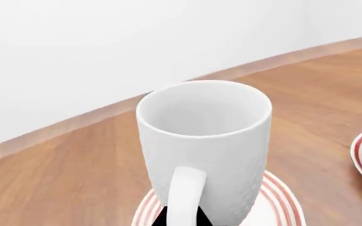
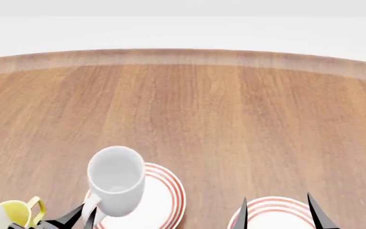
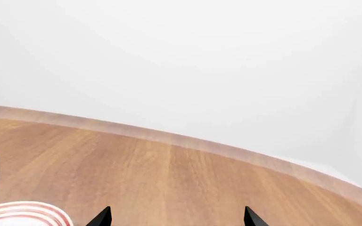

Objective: Put the white mug on the left plate.

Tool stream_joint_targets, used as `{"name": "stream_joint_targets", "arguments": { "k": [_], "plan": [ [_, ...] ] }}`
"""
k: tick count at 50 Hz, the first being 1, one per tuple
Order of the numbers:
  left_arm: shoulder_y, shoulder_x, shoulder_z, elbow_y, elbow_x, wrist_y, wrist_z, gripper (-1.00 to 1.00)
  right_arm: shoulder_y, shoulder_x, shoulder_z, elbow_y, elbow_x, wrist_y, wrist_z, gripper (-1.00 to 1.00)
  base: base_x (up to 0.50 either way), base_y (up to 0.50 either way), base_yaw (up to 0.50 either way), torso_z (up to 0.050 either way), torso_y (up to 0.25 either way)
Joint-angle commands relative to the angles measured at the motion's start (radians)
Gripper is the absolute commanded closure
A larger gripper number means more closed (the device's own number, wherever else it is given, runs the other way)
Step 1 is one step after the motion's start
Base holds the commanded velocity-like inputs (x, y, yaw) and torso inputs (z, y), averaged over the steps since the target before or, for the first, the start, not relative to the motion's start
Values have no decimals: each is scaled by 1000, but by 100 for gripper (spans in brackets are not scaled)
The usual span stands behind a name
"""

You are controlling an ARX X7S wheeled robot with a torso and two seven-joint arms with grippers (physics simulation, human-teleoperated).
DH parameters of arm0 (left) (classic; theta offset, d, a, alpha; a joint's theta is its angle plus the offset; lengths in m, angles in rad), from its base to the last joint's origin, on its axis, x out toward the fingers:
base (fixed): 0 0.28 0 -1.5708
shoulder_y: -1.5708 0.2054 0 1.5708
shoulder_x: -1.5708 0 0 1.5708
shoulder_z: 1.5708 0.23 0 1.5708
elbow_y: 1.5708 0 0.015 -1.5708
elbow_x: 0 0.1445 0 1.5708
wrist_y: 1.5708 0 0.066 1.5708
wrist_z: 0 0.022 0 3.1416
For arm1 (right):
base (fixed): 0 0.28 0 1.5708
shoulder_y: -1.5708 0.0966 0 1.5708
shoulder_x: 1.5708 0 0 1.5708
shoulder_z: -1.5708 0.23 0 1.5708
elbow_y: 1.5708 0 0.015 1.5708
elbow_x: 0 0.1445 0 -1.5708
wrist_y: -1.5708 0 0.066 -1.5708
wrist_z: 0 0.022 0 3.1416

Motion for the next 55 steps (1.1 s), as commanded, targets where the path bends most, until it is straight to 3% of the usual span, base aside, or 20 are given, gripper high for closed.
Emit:
{"name": "stream_joint_targets", "arguments": {
  "k": [1,41,55],
  "plan": [
    [-24,20,6,-49,-84,10,56,100,-1,2,-2,9,2,-7,3,-100,0,0,0,0,0],
    [-148,69,6,-309,-165,77,86,100,-5,12,-7,1,10,-8,14,-100,0,0,0,0,0],
    [-254,103,12,-576,-161,202,101,100,-4,15,-10,-3,12,-4,19,-100,0,0,0,0,1]
  ]
}}
